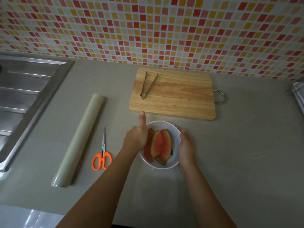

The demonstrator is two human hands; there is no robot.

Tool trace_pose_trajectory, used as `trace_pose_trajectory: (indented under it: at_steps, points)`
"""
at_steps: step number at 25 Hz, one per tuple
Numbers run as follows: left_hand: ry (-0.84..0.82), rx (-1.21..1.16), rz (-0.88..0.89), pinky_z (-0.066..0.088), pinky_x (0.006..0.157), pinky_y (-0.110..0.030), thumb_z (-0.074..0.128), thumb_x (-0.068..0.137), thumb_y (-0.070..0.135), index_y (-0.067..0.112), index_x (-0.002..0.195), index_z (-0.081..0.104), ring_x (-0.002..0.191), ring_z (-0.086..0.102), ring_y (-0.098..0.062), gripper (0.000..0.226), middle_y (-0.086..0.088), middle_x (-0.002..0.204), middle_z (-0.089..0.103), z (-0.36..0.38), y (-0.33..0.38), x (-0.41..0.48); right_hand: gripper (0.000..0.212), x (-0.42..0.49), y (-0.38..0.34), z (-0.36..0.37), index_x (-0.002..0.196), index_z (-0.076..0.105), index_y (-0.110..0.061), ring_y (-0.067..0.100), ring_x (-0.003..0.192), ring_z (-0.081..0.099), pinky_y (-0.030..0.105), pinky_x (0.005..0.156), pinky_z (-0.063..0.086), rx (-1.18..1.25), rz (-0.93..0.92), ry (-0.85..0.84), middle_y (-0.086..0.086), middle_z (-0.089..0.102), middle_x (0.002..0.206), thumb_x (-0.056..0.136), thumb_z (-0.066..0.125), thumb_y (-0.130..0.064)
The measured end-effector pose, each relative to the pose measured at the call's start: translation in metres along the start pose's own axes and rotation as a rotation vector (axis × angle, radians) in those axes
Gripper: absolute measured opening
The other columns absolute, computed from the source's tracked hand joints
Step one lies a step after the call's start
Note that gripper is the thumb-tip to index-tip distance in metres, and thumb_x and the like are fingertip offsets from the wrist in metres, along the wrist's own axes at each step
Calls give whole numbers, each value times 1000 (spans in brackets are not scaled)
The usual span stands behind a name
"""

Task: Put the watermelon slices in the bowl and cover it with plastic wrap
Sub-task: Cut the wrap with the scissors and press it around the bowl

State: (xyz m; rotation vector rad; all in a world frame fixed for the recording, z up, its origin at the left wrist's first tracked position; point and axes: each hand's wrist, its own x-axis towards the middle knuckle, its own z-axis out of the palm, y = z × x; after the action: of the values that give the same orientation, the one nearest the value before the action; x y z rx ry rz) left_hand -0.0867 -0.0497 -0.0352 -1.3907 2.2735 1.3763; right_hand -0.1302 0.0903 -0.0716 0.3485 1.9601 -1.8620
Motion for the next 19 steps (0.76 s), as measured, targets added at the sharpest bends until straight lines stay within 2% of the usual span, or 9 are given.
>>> trace_pose_trajectory:
  at_steps: [4,7,10,11,12,14,15,17,19]
  points:
    - [-3,-61,-56,38,97,-39,-3,74,81,-2,118,60,113,53,-37,113,-27,122,58,-6,-8,-7,36,-5,-7,1,74,63,-20,10,70,61,26,61,44,-54,-16,28,-5,65,74,96,35,-29]
    - [-20,-220,-55,43,100,-47,-6,71,83,5,106,68,106,59,-37,113,-24,112,65,-15,-23,-13,36,-8,-7,2,73,60,-22,6,69,59,22,59,42,-72,-17,57,-8,63,73,97,35,-29]
    - [261,-357,36,45,91,-39,1,84,71,11,92,68,103,59,-32,91,-12,99,68,-17,-46,-13,35,-11,-3,5,74,60,-21,4,68,58,16,55,43,-75,-33,68,-9,62,73,97,35,-29]
    - [343,-509,69,44,91,-34,6,92,63,14,93,67,106,58,-27,78,-8,101,68,-16,-53,-18,35,-12,-2,6,74,60,-21,3,67,58,15,54,43,-81,-46,78,-9,62,73,97,35,-28]
    - [342,-703,85,40,95,-29,11,97,54,14,104,65,115,56,-23,68,-6,110,66,-11,-58,-27,35,-11,-1,6,74,60,-21,4,68,58,17,56,43,-86,-56,84,-9,62,74,97,35,-27]
    - [185,-952,134,31,105,-23,16,98,47,15,131,51,131,44,-13,58,1,136,53,7,-64,-46,33,-9,1,5,82,60,-19,6,73,58,20,61,43,-81,-46,97,-7,62,79,98,33,-28]
    - [95,-984,179,30,107,-21,18,95,49,20,137,45,133,40,-8,58,7,140,48,17,-64,-53,32,-8,1,3,89,61,-18,7,75,57,22,63,43,-61,-19,101,-5,61,82,98,33,-30]
    - [-36,-972,236,36,107,-24,22,88,55,24,138,44,130,45,-6,63,7,138,52,34,-60,-57,34,-7,3,3,103,60,-16,10,80,58,26,69,44,-4,39,105,-1,62,89,98,31,-32]
    - [-63,-940,155,38,108,-36,22,85,63,21,134,50,123,52,-14,71,-1,132,58,38,-54,-53,35,-9,4,5,102,60,-17,10,80,58,26,67,44,15,63,124,0,62,90,98,30,-35]
